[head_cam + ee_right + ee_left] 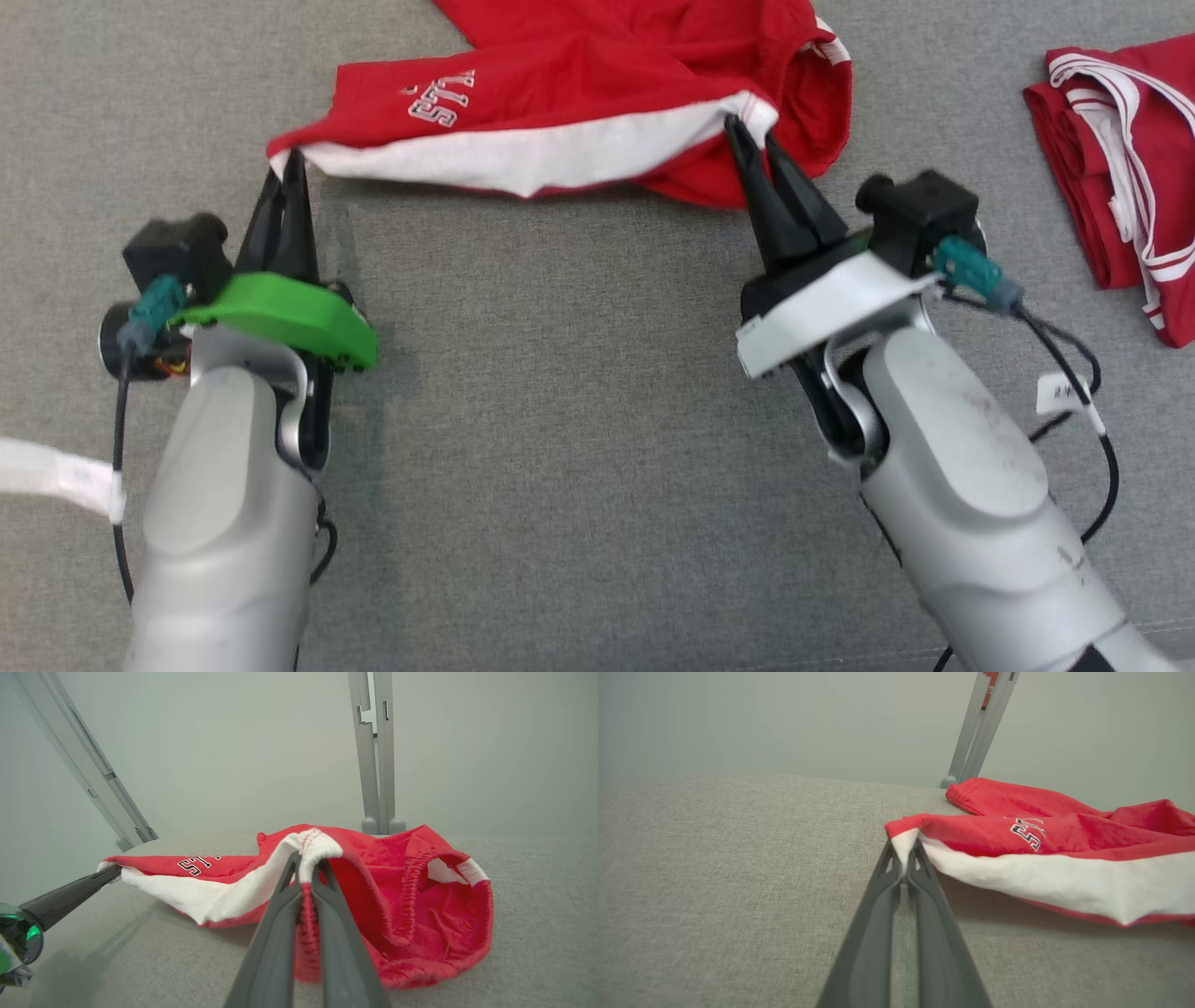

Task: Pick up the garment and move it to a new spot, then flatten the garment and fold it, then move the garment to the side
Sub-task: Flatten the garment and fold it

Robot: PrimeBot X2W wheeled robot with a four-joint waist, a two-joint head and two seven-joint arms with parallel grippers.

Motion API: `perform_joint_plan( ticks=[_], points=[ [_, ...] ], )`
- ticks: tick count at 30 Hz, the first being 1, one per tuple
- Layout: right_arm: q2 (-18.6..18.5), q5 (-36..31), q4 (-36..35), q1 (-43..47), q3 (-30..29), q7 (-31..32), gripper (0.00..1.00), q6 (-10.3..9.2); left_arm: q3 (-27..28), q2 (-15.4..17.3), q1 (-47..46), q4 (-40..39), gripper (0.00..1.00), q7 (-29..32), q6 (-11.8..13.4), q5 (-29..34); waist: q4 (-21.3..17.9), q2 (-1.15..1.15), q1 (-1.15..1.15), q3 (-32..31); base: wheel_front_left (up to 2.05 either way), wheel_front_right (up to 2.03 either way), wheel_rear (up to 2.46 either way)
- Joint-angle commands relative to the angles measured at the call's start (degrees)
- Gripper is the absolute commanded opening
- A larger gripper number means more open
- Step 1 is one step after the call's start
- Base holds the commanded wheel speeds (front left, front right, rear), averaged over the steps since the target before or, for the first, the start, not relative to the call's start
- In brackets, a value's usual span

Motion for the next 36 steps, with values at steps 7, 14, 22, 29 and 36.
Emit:
perform_joint_plan(
  ticks=[7, 14, 22, 29, 36],
  points=[
    [-0.2, -1.7, -16.7, 21.7, -1.6, -0.2, 0.0, 0.0, 4.0, -0.5, 20.2, -16.4, 0.0, -0.1, -0.9, 2.3, 0.4, 0.0, 0.0, -5.6, 0.0, 0.0, 0.0],
    [-0.2, -3.1, -27.0, 37.9, -1.5, -0.2, 0.0, 0.0, 5.1, -0.7, 33.7, -26.1, 0.0, -0.1, 0.0, 2.4, 0.7, 0.0, 0.0, -10.1, 0.0, 0.0, 0.0],
    [-0.8, -3.7, -32.0, 46.8, 0.0, -0.2, 0.0, 0.0, 4.6, -0.5, 41.3, -35.8, 0.0, 2.9, 1.7, 2.5, -0.2, 0.0, 0.0, -12.6, 0.0, 0.0, 0.0],
    [-0.7, -2.6, -31.0, 42.9, -0.5, -0.2, 0.0, 0.0, 2.0, 1.7, 34.1, -37.1, 0.0, 7.1, 0.6, 3.6, -1.0, 0.0, 0.0, -9.4, 0.0, 0.0, 0.0],
    [-0.2, 0.5, -26.8, 32.6, -3.8, -0.2, 0.0, 0.0, -2.1, 4.0, 16.7, -29.6, 0.0, 11.4, -1.0, 4.2, -2.5, 0.0, 0.0, -1.2, 0.0, 0.0, 0.0]
  ],
)
